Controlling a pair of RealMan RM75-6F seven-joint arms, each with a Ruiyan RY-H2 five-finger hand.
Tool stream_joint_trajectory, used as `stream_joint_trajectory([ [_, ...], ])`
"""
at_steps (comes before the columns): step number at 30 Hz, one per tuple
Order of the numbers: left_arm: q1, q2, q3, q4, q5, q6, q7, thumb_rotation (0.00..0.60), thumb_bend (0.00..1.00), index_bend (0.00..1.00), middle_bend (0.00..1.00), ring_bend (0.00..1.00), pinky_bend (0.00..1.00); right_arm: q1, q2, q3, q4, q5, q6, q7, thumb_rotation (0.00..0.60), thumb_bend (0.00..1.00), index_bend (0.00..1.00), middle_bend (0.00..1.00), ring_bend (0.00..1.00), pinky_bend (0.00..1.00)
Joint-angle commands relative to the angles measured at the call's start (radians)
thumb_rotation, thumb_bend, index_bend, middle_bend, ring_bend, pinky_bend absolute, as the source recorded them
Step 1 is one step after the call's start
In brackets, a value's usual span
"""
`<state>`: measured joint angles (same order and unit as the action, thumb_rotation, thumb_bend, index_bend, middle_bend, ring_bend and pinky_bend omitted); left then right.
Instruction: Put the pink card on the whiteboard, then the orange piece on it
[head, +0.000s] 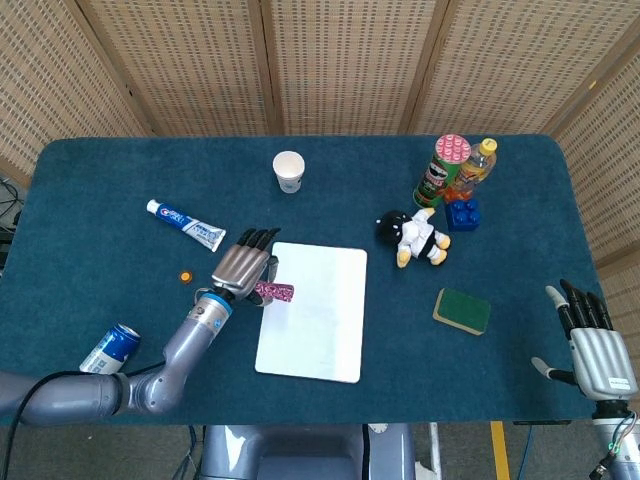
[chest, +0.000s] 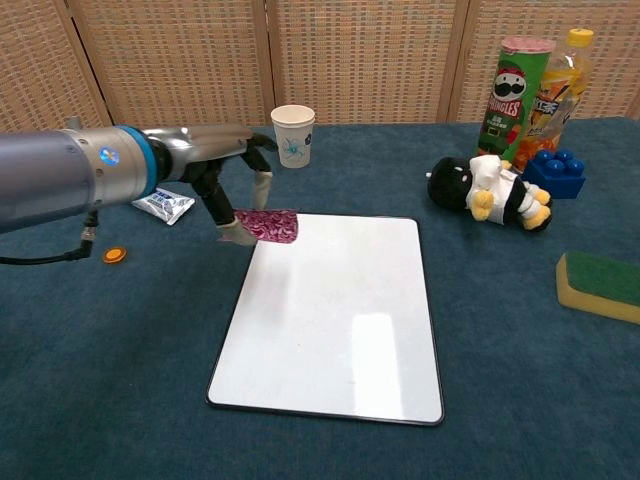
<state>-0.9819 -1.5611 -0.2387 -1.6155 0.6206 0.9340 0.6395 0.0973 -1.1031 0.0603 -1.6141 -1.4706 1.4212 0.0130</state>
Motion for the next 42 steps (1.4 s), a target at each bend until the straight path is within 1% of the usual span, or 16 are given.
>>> stream_joint_trajectory([
  [1,-0.049,-0.044,-0.017,0.035,-0.055,-0.018,0.032,0.6,0.15,0.37,0.0,0.0,0.0,0.0,0.001,0.0,0.0,0.002,-0.002,0.003,0.6,0.0,0.0,0.0,0.0,0.0],
  [3,-0.07,-0.062,-0.017,0.05,-0.079,-0.023,0.043,0.6,0.14,0.29,0.0,0.0,0.0,0.0,0.002,0.0,0.0,0.004,-0.004,0.005,0.6,0.0,0.0,0.0,0.0,0.0],
  [7,-0.088,-0.085,-0.005,0.071,-0.107,-0.006,0.059,0.6,0.1,0.08,0.0,0.0,0.0,0.0,0.004,0.0,0.001,0.005,-0.004,0.008,0.6,0.0,0.0,0.0,0.0,0.0],
  [10,-0.088,-0.083,0.001,0.066,-0.105,0.008,0.054,0.6,0.09,0.03,0.0,0.0,0.0,-0.001,0.005,-0.001,0.001,0.003,-0.003,0.01,0.6,0.0,0.0,0.0,0.0,0.0],
  [14,-0.061,-0.047,0.014,0.03,-0.061,0.043,0.027,0.6,0.09,0.02,0.0,0.0,0.0,-0.002,0.005,-0.002,0.002,0.002,-0.002,0.01,0.6,0.0,0.0,0.0,0.0,0.0],
  [18,-0.009,0.008,0.056,-0.005,0.01,0.089,-0.003,0.6,0.13,0.05,0.0,0.0,0.0,-0.002,0.005,-0.002,0.002,0.001,0.0,0.008,0.6,0.0,0.0,0.0,0.0,0.0],
  [20,0.031,0.037,0.086,-0.014,0.046,0.119,-0.026,0.6,0.14,0.09,0.0,0.0,0.0,-0.003,0.005,-0.002,0.001,0.0,0.001,0.006,0.6,0.0,0.0,0.0,0.0,0.0],
  [22,0.061,0.052,0.102,-0.011,0.062,0.134,-0.055,0.6,0.16,0.15,0.0,0.0,0.0,-0.003,0.005,-0.002,0.001,0.0,0.002,0.005,0.6,0.0,0.0,0.0,0.0,0.0],
  [25,0.121,0.078,0.134,0.013,0.102,0.143,-0.124,0.6,0.2,0.23,0.0,0.0,0.0,-0.004,0.004,-0.003,0.0,-0.001,0.003,0.001,0.6,0.0,0.0,0.0,0.0,0.0],
  [29,0.18,0.09,0.162,0.08,0.134,0.12,-0.209,0.6,0.26,0.27,0.0,0.0,0.0,-0.004,0.004,-0.003,-0.003,-0.001,0.004,-0.004,0.6,0.0,0.0,0.0,0.0,0.0],
  [31,0.2,0.087,0.167,0.119,0.137,0.101,-0.244,0.6,0.3,0.29,0.0,0.0,0.0,-0.004,0.003,-0.003,-0.004,-0.001,0.004,-0.005,0.6,0.0,0.0,0.0,0.0,0.0],
  [34,0.224,0.077,0.167,0.174,0.15,0.074,-0.294,0.6,0.32,0.32,0.0,0.0,0.0,-0.004,0.003,-0.003,-0.004,-0.001,0.004,-0.007,0.6,0.0,0.0,0.0,0.0,0.0],
  [37,0.243,0.066,0.166,0.219,0.164,0.059,-0.327,0.6,0.31,0.35,0.0,0.0,0.0,-0.004,0.003,-0.003,-0.004,0.0,0.004,-0.008,0.6,0.0,0.0,0.0,0.0,0.0],
  [42,0.267,0.046,0.162,0.281,0.177,0.026,-0.37,0.6,0.31,0.37,0.0,0.0,0.0,-0.004,0.003,-0.002,-0.004,0.0,0.003,-0.006,0.6,0.0,0.0,0.0,0.0,0.0],
])
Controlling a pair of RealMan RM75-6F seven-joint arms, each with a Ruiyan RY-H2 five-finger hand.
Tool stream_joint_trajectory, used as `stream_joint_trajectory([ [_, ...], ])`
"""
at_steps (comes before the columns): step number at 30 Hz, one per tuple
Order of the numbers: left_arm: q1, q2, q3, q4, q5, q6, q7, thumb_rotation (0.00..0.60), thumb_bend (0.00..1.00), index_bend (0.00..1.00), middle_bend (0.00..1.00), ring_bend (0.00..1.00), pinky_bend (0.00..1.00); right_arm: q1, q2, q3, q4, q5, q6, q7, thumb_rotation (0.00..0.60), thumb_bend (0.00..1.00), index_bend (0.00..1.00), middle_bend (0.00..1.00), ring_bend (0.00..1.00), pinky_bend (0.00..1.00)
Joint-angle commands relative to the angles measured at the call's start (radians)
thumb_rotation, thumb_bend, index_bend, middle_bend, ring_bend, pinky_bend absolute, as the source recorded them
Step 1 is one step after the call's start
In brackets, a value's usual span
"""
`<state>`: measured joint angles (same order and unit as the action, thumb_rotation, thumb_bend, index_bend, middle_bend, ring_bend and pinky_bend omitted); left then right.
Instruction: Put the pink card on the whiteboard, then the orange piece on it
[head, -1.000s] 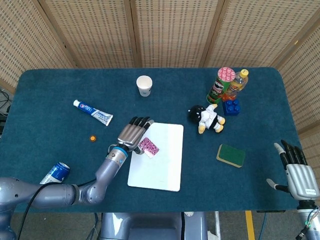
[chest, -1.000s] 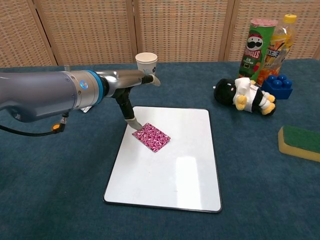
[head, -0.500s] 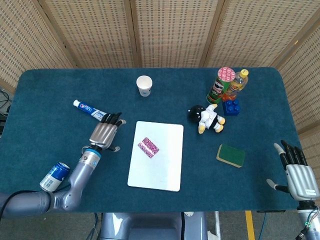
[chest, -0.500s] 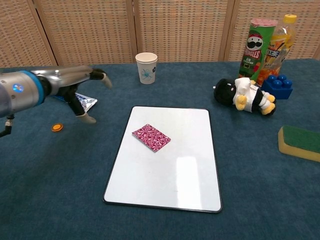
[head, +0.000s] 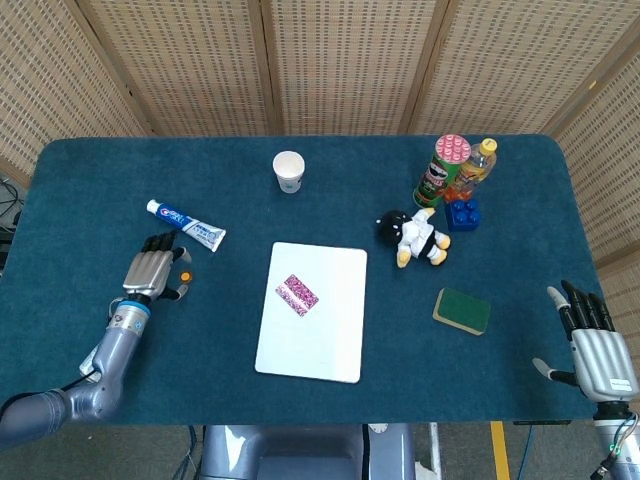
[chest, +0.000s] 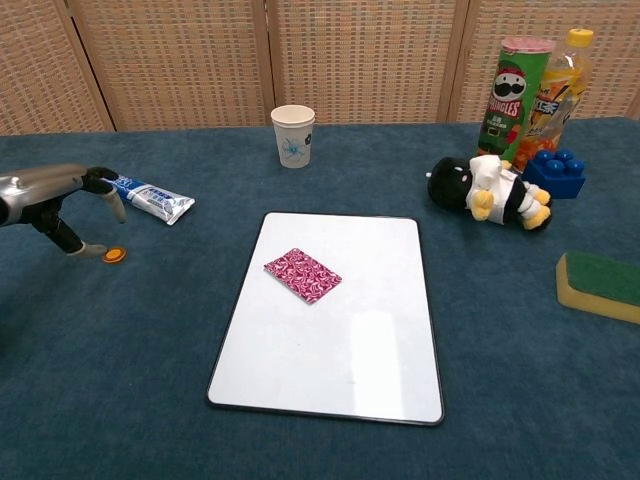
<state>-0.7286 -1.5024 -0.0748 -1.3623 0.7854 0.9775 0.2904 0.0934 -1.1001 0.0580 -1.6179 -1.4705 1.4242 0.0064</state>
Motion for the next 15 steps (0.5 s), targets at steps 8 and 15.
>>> stream_joint_trajectory([
  [8,0.029,-0.04,-0.022,0.097,0.031,-0.058,-0.053,0.6,0.31,0.39,0.0,0.0,0.0,-0.001,0.0,-0.001,0.001,-0.001,0.001,0.001,0.6,0.0,0.0,0.0,0.0,0.0],
  [15,0.027,-0.071,-0.04,0.154,0.026,-0.096,-0.051,0.6,0.31,0.4,0.0,0.0,0.0,0.0,0.0,0.0,0.0,0.0,0.0,0.001,0.6,0.0,0.0,0.0,0.0,0.0],
])
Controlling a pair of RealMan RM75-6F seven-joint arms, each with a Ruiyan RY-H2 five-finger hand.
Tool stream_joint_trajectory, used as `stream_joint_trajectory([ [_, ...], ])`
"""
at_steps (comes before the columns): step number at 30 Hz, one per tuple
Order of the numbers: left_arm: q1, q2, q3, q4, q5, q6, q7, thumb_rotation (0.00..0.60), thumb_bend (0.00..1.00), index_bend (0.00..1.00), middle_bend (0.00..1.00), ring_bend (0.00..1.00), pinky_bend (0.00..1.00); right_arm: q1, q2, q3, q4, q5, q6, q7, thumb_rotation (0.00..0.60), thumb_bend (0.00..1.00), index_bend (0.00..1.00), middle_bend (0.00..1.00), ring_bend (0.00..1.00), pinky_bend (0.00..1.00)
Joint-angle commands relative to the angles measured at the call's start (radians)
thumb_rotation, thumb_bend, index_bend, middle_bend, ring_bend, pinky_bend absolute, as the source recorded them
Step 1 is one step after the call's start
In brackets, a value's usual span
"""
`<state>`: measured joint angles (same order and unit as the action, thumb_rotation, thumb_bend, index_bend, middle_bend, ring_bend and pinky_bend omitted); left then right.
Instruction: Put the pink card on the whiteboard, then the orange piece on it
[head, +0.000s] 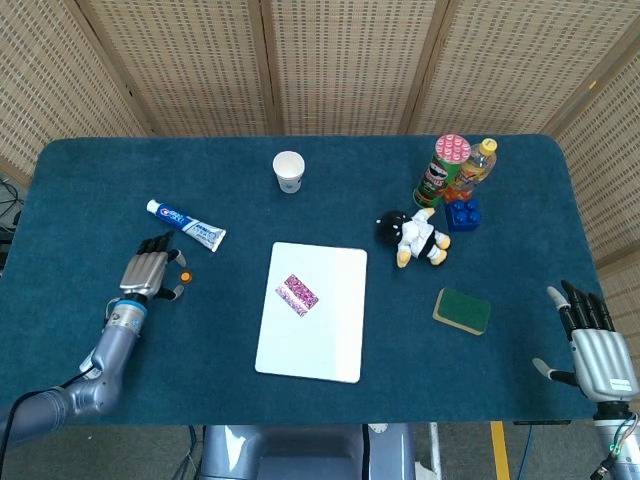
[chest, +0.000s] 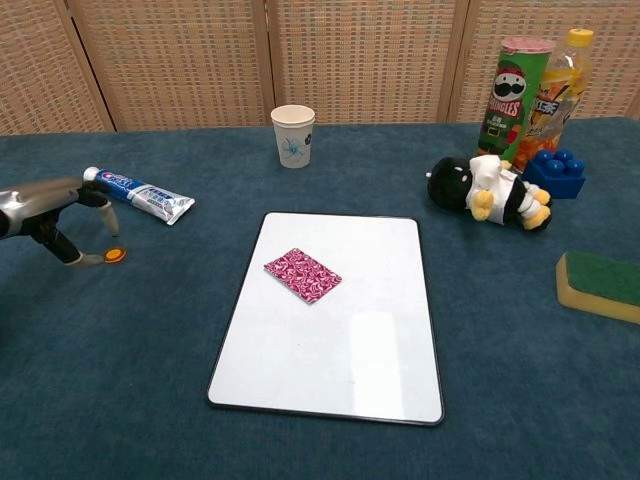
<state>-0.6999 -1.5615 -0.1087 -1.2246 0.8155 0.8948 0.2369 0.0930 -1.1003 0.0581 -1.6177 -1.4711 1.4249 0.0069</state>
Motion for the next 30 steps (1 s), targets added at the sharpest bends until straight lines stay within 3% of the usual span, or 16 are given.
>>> stream_joint_trajectory([
  [1,-0.002,-0.015,-0.008,0.022,-0.005,-0.017,0.004,0.6,0.31,0.4,0.0,0.0,0.0,0.0,0.0,0.0,0.0,0.001,-0.001,0.0,0.6,0.0,0.0,0.0,0.0,0.0],
  [30,-0.002,-0.059,-0.046,0.085,-0.016,-0.064,0.039,0.6,0.31,0.46,0.0,0.0,0.0,0.0,0.001,0.0,0.0,0.0,-0.002,0.004,0.6,0.0,0.0,0.0,0.0,0.0],
])
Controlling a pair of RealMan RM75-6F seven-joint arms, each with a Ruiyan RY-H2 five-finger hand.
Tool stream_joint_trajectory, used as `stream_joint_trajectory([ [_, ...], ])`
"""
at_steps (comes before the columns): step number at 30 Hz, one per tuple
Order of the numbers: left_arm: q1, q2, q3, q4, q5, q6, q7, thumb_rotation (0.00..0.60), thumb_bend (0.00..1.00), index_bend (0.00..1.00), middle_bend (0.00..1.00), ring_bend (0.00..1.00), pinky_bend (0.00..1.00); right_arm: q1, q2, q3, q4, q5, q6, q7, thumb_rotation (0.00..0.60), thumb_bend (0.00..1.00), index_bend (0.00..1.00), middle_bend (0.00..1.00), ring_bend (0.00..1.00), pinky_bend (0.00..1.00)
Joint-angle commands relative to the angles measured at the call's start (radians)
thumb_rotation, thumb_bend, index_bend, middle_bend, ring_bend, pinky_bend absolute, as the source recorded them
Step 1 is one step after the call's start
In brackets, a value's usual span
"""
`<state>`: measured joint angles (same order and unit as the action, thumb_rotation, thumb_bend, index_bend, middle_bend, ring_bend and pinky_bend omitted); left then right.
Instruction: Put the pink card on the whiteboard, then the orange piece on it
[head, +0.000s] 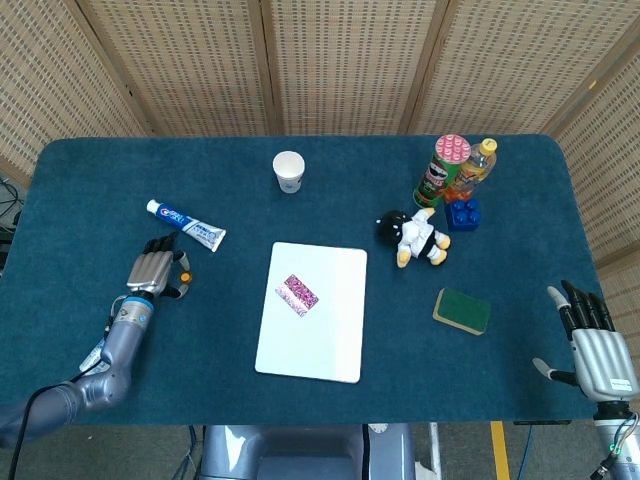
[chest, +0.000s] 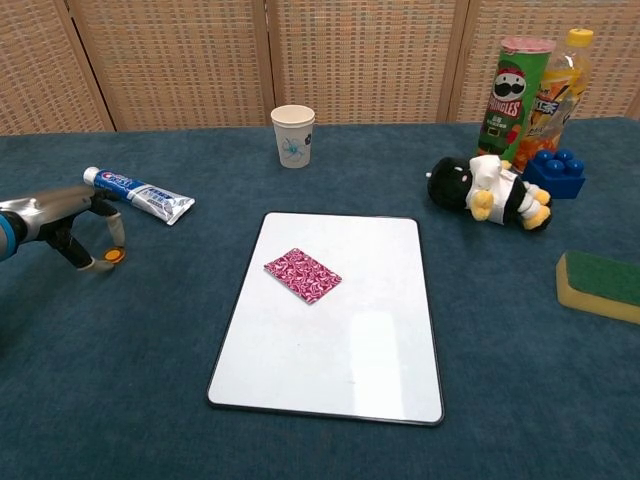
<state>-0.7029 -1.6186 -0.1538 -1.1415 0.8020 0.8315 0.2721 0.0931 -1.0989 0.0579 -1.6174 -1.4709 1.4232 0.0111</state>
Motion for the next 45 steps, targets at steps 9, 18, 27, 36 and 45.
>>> stream_joint_trajectory([
  [9,0.002,-0.016,-0.003,0.019,-0.01,-0.006,0.02,0.6,0.32,0.51,0.0,0.0,0.0,0.0,0.0,-0.001,0.001,-0.001,0.0,0.001,0.6,0.0,0.0,0.0,0.0,0.0],
  [18,0.01,-0.002,-0.015,0.004,0.003,0.007,0.017,0.6,0.32,0.54,0.0,0.0,0.0,0.0,0.0,0.0,0.002,-0.001,0.0,0.001,0.6,0.0,0.0,0.0,0.0,0.0],
  [27,0.015,0.037,-0.026,-0.052,0.017,0.028,0.027,0.6,0.32,0.54,0.0,0.0,0.0,0.0,0.0,0.0,0.0,0.0,0.0,-0.001,0.6,0.0,0.0,0.0,0.0,0.0],
  [36,-0.016,0.091,-0.057,-0.183,0.018,0.054,0.083,0.6,0.31,0.54,0.0,0.0,0.0,0.0,0.0,0.0,-0.002,0.001,0.0,-0.003,0.6,0.0,0.0,0.0,0.0,0.0],
  [45,-0.127,0.105,-0.092,-0.363,-0.033,0.111,0.287,0.6,0.3,0.54,0.0,0.0,0.0,0.0,0.001,0.0,-0.001,0.002,-0.003,0.0,0.6,0.0,0.0,0.0,0.0,0.0],
])
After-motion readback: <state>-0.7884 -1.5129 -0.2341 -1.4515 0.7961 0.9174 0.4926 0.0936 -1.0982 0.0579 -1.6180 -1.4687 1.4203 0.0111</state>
